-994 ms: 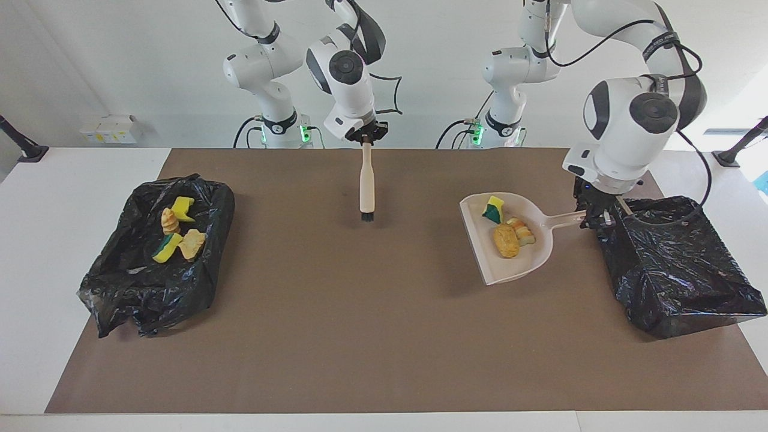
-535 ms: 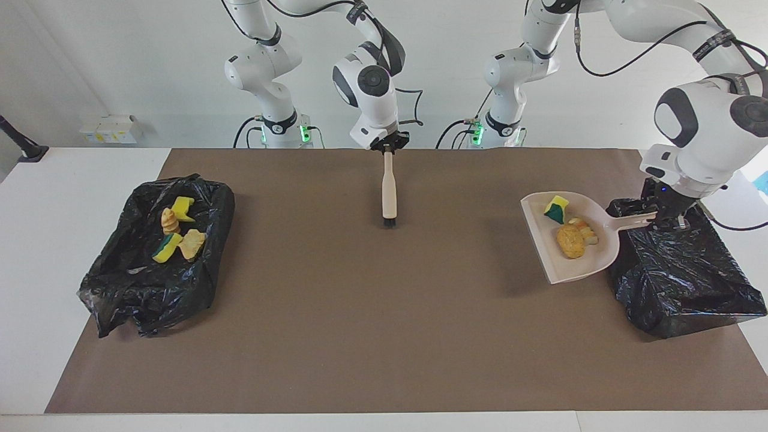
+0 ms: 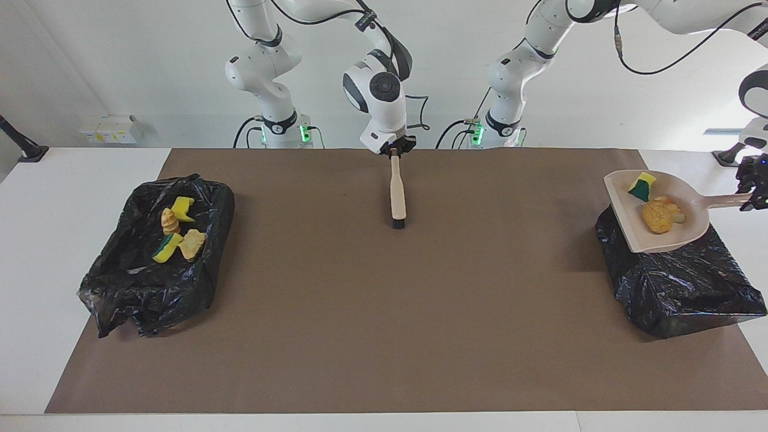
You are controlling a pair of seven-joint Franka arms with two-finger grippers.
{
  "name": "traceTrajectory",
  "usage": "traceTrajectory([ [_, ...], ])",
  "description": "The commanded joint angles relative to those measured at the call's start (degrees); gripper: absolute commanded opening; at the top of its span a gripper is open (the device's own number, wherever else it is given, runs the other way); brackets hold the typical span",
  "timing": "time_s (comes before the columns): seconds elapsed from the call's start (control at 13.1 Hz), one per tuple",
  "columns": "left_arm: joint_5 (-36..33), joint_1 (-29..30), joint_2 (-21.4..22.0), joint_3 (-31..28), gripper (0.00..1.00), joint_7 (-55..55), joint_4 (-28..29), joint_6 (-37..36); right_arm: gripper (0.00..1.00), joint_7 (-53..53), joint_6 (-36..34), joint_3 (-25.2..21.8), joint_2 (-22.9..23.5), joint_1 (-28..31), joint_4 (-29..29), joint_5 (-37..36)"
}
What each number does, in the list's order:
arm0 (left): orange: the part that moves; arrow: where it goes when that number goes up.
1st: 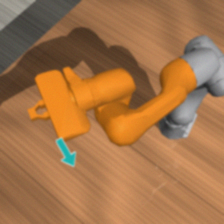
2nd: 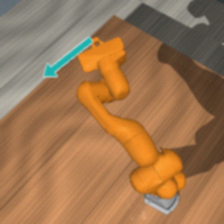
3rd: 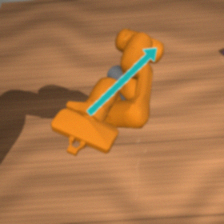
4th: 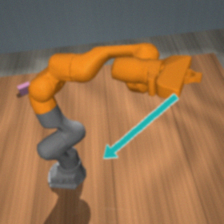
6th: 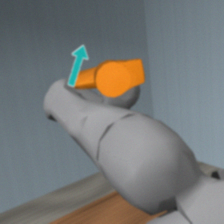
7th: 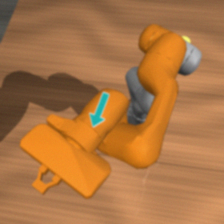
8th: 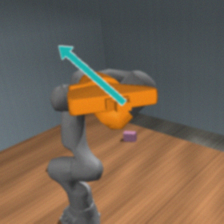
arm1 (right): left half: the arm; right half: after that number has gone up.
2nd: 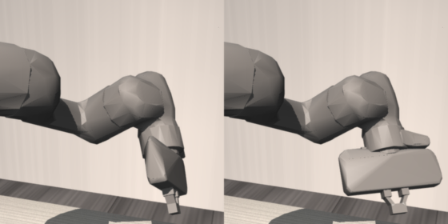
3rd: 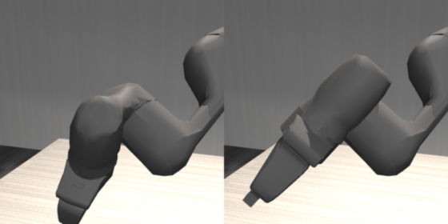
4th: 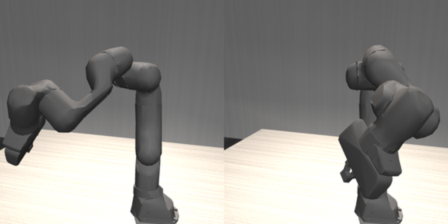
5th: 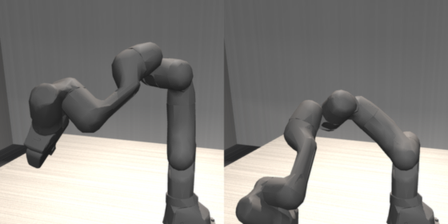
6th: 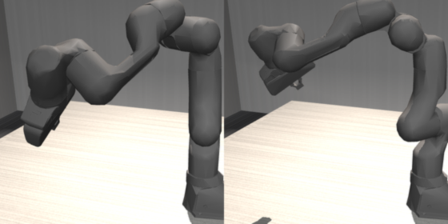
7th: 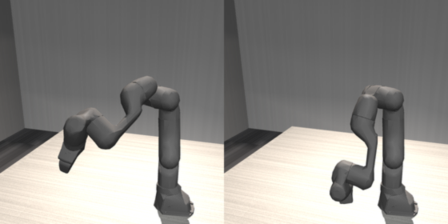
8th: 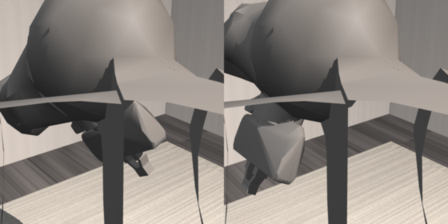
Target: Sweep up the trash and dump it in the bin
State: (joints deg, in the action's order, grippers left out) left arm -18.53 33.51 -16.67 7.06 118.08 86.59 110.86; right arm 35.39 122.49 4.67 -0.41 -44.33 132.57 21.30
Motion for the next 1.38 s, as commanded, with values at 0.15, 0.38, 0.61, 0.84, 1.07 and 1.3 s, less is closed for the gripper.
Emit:
traceTrajectory([
  [0.15,-16.22,-3.44,-3.54,0.06,0.0,-7.42,-3.88,1.55,0.57,0.03,0.29,-0.01,0.32,0.38,0.85,0.58],
  [0.38,-23.99,-5.46,-4.78,0.15,0.0,-9.27,-4.5,1.29,1.0,0.03,0.2,-0.19,0.5,0.55,-1.17,0.23],
  [0.61,-32.95,-8.28,-4.25,0.06,0.0,-15.32,-4.32,-0.38,1.0,-0.06,-0.23,-0.89,-0.03,3.7,-3.98,-0.82],
  [0.84,-41.98,-8.37,-2.94,0.15,0.0,-18.76,-2.23,0.67,1.0,-1.72,-0.41,-0.8,0.15,11.96,-7.93,-6.52],
  [1.07,-47.56,-8.37,-0.39,0.41,0.0,-19.47,-0.89,3.57,1.0,-5.75,0.03,-0.8,0.76,18.9,-10.48,-12.05],
  [1.3,-50.09,-9.68,0.84,0.15,0.0,-19.47,-1.07,4.28,1.0,-16.72,-0.5,-0.71,0.94,29.0,-12.95,-19.18],
])
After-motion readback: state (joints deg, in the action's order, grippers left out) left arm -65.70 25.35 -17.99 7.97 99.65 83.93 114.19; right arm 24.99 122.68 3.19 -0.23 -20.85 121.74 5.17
